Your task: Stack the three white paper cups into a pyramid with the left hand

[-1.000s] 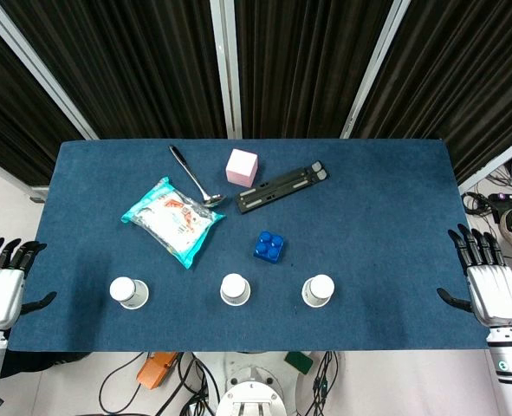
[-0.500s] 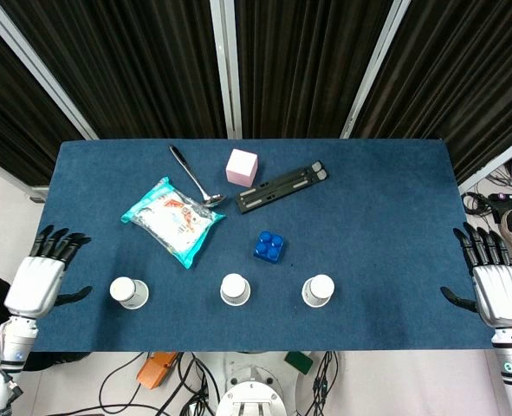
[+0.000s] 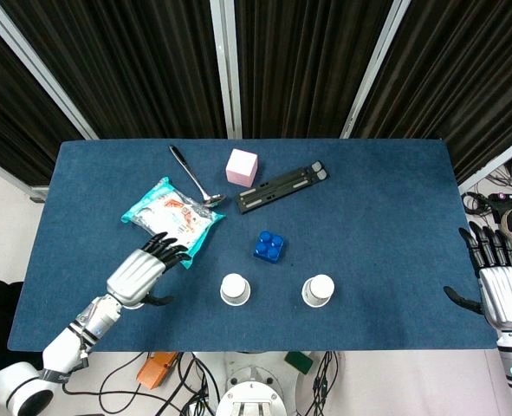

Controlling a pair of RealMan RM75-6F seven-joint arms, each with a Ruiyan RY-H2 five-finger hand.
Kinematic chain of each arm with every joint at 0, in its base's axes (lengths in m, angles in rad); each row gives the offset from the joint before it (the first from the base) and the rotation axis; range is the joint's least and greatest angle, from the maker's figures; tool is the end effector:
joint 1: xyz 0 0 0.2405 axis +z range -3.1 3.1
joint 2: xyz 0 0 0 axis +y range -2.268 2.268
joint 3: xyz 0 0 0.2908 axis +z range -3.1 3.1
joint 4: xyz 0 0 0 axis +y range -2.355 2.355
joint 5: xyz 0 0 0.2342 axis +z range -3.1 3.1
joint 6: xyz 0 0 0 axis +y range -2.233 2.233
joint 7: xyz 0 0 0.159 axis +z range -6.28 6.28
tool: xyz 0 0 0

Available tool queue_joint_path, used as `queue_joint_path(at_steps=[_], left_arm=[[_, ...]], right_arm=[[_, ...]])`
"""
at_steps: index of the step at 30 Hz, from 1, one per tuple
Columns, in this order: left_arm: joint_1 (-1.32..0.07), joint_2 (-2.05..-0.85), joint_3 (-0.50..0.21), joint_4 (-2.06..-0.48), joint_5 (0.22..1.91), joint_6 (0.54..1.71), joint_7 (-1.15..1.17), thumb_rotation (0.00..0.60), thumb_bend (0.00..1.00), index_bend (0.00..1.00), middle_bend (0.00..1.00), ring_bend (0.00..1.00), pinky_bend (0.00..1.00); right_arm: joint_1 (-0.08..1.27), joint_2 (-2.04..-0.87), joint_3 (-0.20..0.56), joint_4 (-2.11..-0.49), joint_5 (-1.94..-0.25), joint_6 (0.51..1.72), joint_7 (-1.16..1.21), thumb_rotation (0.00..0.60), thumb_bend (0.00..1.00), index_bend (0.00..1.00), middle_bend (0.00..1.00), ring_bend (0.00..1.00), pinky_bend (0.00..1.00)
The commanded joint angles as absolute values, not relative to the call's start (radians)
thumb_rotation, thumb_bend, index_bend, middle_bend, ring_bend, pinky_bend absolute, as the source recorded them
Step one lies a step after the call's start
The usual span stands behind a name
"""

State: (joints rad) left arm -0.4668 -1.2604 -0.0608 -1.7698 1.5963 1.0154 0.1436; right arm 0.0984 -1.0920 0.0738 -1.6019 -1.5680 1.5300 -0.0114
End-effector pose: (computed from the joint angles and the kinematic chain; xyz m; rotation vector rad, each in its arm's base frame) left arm -0.2042 0.2750 0.0212 -2.0450 -0.9323 -1.0236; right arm -0.3380 -0.2104 0.1687 1.4245 -0.7776 0.9606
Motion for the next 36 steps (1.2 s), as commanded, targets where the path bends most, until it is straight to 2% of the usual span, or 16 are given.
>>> queue_joint_path(at_steps=[1, 12, 24, 31, 36], left_arm=[[-0.504, -1.307, -0.061, -1.763, 1.568, 0.970, 0.163, 0.600, 0.17, 0.24, 0.15, 0.08, 0.00], [-0.577, -1.425, -0.081, -1.718, 1.497, 0.920, 0.232, 0.600, 0.20, 0.27, 0.14, 0.05, 0.00], [-0.639, -1.495, -0.093, -1.694, 1.407, 0.871, 0.289, 0.600, 0.25, 0.28, 0.14, 0.05, 0.00], [-0.655, -1.517, -0.093, -1.682, 1.380, 0.874, 0.278, 0.597, 0.33, 0.37, 0.14, 0.05, 0.00], [-0.665, -1.523, -0.100, -1.689, 1.377, 0.886, 0.254, 0.582, 0.34, 0.38, 0.14, 0.05, 0.00]], right_arm=[[0.099, -1.091, 0.073, -1.604, -1.572, 1.531, -0.015, 0.600, 0.24, 0.00, 0.03, 0.00, 0.01], [0.094, -1.089, 0.068, -1.608, -1.576, 1.536, -0.017, 0.600, 0.24, 0.00, 0.03, 0.00, 0.01], [0.095, -1.093, 0.068, -1.592, -1.568, 1.525, 0.000, 0.600, 0.24, 0.00, 0.03, 0.00, 0.01], [0.096, -1.097, 0.069, -1.580, -1.563, 1.522, 0.011, 0.600, 0.24, 0.00, 0.03, 0.00, 0.01], [0.097, -1.099, 0.070, -1.574, -1.563, 1.522, 0.019, 0.600, 0.24, 0.00, 0.03, 0.00, 0.01]])
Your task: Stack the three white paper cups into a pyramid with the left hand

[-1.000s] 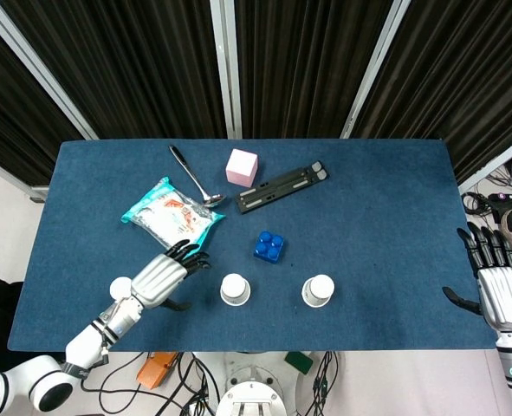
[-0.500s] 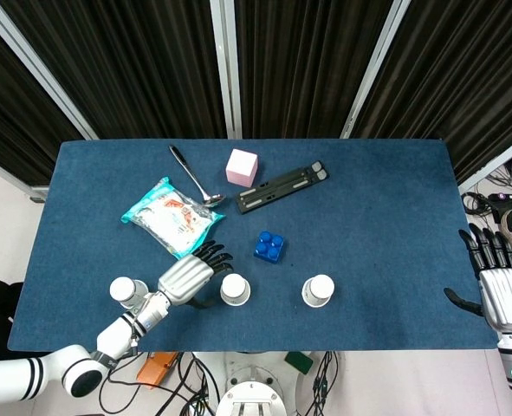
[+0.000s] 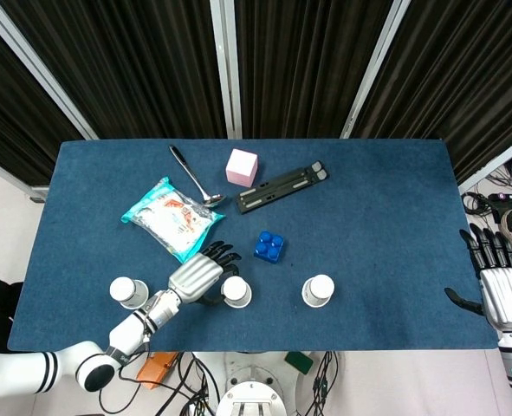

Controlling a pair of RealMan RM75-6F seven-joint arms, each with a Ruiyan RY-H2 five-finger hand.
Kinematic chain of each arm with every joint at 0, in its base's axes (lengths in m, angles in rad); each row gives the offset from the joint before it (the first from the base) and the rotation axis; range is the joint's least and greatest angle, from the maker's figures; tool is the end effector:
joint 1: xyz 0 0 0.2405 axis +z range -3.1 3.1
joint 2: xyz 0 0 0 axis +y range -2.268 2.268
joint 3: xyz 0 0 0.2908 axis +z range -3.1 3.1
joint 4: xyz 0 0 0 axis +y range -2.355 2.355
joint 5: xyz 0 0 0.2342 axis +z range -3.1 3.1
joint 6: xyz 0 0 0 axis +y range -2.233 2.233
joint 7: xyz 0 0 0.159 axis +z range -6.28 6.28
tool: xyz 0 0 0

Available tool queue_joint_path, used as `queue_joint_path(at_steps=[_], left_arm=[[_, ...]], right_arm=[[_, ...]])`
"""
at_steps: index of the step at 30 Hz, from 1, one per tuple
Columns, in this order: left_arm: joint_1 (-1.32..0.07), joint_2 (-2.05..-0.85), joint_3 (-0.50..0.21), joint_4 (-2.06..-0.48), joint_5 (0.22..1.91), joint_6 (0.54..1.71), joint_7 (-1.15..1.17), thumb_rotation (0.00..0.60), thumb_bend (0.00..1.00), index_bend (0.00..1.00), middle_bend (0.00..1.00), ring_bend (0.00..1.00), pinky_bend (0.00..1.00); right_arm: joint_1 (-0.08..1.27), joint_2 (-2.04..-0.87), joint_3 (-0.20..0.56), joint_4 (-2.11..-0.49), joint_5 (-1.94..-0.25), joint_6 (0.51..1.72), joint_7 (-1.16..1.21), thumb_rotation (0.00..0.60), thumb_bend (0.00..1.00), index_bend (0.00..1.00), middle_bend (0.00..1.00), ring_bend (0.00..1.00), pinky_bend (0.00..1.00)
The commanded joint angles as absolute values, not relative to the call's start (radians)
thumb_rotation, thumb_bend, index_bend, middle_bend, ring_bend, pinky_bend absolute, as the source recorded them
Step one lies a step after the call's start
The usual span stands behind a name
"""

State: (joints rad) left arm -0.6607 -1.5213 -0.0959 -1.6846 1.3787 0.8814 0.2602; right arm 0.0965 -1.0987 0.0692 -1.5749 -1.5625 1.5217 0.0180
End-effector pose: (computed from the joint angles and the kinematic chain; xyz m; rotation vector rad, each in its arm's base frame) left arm -0.1370 0.2990 -0.0682 -2.1723 -1.0136 -1.0384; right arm -0.3455 -0.2094 0.1677 1.4223 -0.7982 0.9545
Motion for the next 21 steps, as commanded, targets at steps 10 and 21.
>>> queue_joint_path(at_steps=[10, 21], left_arm=[[-0.734, -1.586, -0.155, -1.702, 1.309, 0.875, 0.316, 0.566, 0.34, 0.38, 0.14, 0.05, 0.00], [-0.824, -1.716, -0.184, -1.632, 1.180, 0.870, 0.488, 0.557, 0.34, 0.38, 0.14, 0.05, 0.00]], right_arm=[[0.095, -1.094, 0.068, -1.577, -1.568, 1.527, 0.017, 0.600, 0.24, 0.00, 0.03, 0.00, 0.01], [0.086, -1.087, 0.066, -1.583, -1.562, 1.533, 0.016, 0.600, 0.24, 0.00, 0.03, 0.00, 0.01]])
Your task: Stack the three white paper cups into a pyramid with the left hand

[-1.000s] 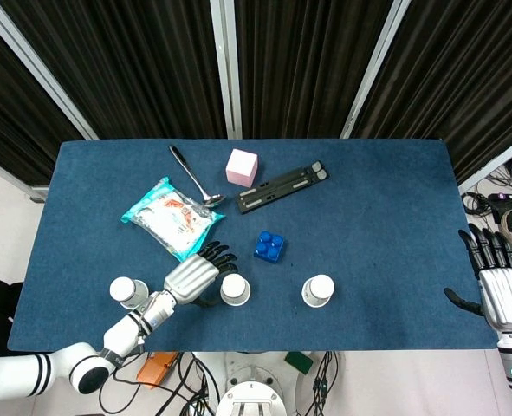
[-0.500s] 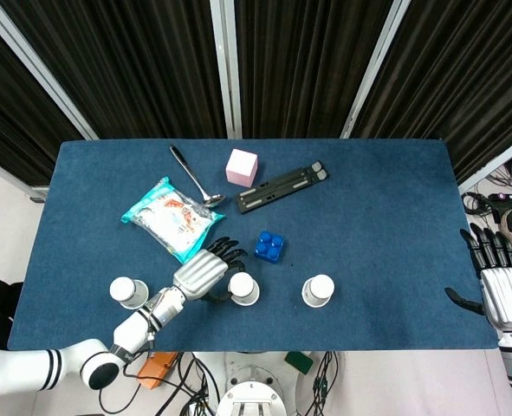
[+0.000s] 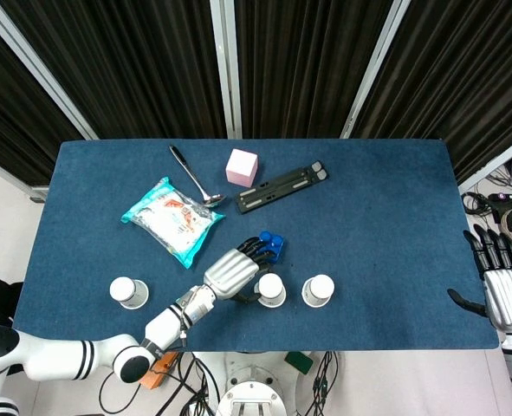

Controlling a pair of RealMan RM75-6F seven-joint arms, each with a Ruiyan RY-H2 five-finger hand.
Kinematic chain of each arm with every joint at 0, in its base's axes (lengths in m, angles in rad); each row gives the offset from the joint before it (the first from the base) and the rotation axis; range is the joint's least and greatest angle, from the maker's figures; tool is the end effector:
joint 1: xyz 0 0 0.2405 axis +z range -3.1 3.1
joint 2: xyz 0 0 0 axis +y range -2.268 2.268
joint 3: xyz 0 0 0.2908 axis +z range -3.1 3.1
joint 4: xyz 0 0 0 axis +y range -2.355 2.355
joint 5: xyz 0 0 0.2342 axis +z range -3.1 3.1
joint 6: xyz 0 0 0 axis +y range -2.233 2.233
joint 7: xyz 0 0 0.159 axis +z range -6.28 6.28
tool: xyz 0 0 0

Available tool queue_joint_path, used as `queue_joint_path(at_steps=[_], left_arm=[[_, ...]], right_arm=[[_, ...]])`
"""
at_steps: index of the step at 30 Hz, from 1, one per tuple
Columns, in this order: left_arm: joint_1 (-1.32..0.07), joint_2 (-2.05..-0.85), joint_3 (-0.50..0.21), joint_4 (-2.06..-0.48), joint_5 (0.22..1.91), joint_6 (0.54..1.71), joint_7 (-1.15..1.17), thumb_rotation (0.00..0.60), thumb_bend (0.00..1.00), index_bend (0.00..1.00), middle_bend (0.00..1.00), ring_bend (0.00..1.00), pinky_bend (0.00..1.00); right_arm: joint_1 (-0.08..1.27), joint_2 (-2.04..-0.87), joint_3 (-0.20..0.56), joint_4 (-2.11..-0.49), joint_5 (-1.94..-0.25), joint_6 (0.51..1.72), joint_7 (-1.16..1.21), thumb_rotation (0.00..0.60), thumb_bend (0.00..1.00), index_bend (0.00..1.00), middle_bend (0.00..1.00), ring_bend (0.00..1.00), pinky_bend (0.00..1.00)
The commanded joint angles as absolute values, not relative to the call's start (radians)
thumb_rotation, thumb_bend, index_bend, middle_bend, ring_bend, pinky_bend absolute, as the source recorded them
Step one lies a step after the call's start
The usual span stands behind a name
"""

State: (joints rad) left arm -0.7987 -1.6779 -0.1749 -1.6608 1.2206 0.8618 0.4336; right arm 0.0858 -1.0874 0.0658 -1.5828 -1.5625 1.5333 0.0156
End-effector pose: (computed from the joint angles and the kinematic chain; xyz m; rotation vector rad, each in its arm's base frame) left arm -0.0634 0.3099 -0.1051 -2.2175 -0.9452 -1.1038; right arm -0.3463 -0.2048 0.1720 1.4143 -0.7942 0.9475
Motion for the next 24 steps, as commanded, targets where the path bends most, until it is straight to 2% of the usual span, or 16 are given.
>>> queue_joint_path(at_steps=[1, 17, 24], left_arm=[[-0.829, -1.726, -0.185, -1.625, 1.168, 0.874, 0.502, 0.555, 0.34, 0.38, 0.14, 0.05, 0.00], [-0.898, -1.809, -0.182, -1.576, 1.059, 0.897, 0.602, 0.533, 0.32, 0.38, 0.14, 0.04, 0.00], [-0.887, -1.780, -0.161, -1.615, 1.059, 0.935, 0.611, 0.495, 0.25, 0.27, 0.13, 0.03, 0.00]], right_arm=[[0.085, -1.087, 0.066, -1.583, -1.562, 1.533, 0.016, 0.600, 0.24, 0.00, 0.03, 0.00, 0.01], [0.086, -1.085, 0.068, -1.581, -1.552, 1.524, 0.025, 0.600, 0.24, 0.00, 0.03, 0.00, 0.01], [0.089, -1.085, 0.071, -1.580, -1.551, 1.521, 0.028, 0.600, 0.24, 0.00, 0.03, 0.00, 0.01]])
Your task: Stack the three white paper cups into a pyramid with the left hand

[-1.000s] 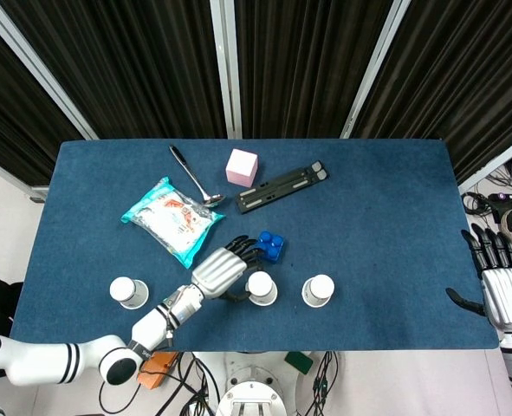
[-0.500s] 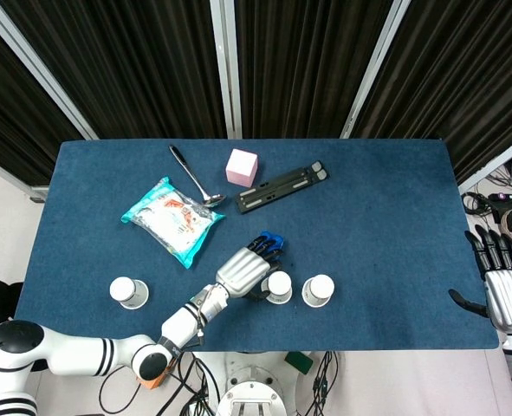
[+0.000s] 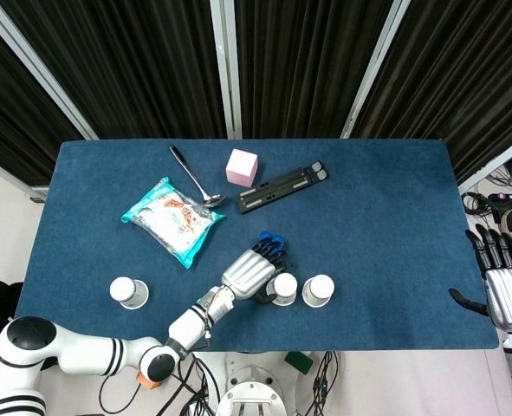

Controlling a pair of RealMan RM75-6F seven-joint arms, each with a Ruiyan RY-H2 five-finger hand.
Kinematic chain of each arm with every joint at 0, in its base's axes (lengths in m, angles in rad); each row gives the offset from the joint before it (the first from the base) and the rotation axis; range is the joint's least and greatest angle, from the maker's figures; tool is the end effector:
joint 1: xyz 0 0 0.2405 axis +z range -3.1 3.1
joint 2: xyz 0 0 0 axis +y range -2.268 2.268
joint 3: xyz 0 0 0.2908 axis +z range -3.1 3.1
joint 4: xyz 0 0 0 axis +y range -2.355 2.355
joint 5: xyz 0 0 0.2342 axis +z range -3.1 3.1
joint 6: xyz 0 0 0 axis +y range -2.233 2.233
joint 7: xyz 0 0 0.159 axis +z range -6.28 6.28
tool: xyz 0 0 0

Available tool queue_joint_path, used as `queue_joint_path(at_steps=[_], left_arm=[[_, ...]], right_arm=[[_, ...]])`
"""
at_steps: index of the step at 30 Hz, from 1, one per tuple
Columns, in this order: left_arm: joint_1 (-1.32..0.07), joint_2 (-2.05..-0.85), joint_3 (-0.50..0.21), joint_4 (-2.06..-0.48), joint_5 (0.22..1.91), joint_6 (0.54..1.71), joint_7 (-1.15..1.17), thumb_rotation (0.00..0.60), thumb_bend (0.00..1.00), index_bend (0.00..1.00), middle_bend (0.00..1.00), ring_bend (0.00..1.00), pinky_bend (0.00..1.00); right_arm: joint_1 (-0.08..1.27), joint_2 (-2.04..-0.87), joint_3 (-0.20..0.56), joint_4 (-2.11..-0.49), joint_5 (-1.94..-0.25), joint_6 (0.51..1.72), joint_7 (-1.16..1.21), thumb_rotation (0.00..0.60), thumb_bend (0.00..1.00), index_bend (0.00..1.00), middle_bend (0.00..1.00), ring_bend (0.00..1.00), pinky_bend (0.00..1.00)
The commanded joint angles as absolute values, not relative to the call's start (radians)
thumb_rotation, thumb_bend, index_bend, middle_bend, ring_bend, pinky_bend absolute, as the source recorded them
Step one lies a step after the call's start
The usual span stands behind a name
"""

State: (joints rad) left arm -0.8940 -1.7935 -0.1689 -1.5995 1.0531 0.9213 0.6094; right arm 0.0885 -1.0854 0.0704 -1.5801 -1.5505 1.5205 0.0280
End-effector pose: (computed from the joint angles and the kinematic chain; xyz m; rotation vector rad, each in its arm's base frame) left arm -0.0393 0.3112 -0.1366 -2.2131 -0.8748 -1.0268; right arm -0.3486 -0.2070 0.1728 1.4073 -0.8093 0.9445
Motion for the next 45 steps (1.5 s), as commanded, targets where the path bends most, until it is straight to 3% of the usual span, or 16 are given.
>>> queue_joint_path(at_steps=[1, 12, 22, 32, 45], left_arm=[[-0.883, -1.771, -0.158, -1.625, 1.065, 0.945, 0.610, 0.498, 0.25, 0.27, 0.13, 0.03, 0.00], [-0.719, -1.496, -0.080, -1.821, 1.225, 1.157, 0.510, 0.496, 0.24, 0.26, 0.12, 0.03, 0.00], [-0.531, -1.259, 0.048, -1.852, 1.299, 1.284, 0.380, 0.501, 0.24, 0.26, 0.12, 0.03, 0.00], [-0.429, -1.198, 0.116, -1.819, 1.336, 1.284, 0.259, 0.501, 0.24, 0.26, 0.12, 0.03, 0.00], [-0.378, -1.193, 0.131, -1.773, 1.344, 1.238, 0.250, 0.535, 0.24, 0.26, 0.12, 0.03, 0.00]], right_arm=[[0.089, -1.086, 0.071, -1.581, -1.552, 1.521, 0.028, 0.600, 0.24, 0.00, 0.03, 0.00, 0.01], [0.094, -1.082, 0.073, -1.589, -1.563, 1.526, 0.024, 0.600, 0.24, 0.00, 0.03, 0.00, 0.01], [0.111, -1.065, 0.080, -1.616, -1.581, 1.520, -0.001, 0.600, 0.24, 0.00, 0.03, 0.00, 0.01], [0.134, -1.065, 0.083, -1.630, -1.581, 1.489, -0.011, 0.600, 0.24, 0.00, 0.03, 0.00, 0.01], [0.143, -1.066, 0.080, -1.640, -1.575, 1.475, -0.026, 0.600, 0.24, 0.00, 0.03, 0.00, 0.01]])
